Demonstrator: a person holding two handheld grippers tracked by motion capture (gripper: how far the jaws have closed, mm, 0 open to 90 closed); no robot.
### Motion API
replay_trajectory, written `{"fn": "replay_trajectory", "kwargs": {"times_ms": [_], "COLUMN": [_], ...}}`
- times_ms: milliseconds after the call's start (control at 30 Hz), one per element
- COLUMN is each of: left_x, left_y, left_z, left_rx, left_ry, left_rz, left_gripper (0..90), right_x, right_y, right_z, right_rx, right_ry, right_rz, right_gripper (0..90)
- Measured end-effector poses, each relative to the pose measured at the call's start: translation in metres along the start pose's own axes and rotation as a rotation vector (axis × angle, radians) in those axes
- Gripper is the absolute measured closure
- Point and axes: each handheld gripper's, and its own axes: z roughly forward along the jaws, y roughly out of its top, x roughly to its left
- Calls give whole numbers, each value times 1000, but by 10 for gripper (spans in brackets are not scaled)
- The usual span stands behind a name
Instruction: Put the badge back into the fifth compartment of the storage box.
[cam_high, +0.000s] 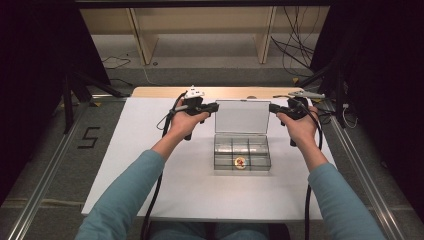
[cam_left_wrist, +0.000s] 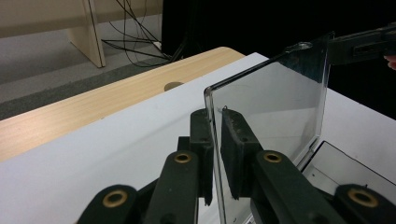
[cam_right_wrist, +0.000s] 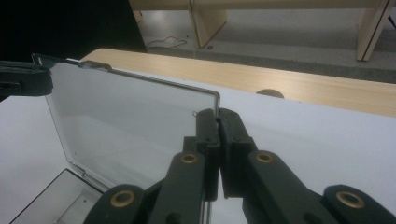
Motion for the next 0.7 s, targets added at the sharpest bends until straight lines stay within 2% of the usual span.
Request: {"fn": "replay_trajectory", "kwargs": {"times_ms": [400, 700], "left_x": [-4, -6], "left_y": [-1, -3], "left_z": [-5, -9], "left_rx": [-9, -16], "left_ry": [-4, -10], "left_rz": [35, 43], "left_gripper": [829, 830], "right_x": [3, 5], "right_y": [-2, -5], "right_z": [-7, -11], "right_rx": [-9, -19], "right_ry": [3, 5], "right_rz": [-21, -37], "right_gripper": [881, 881]}}
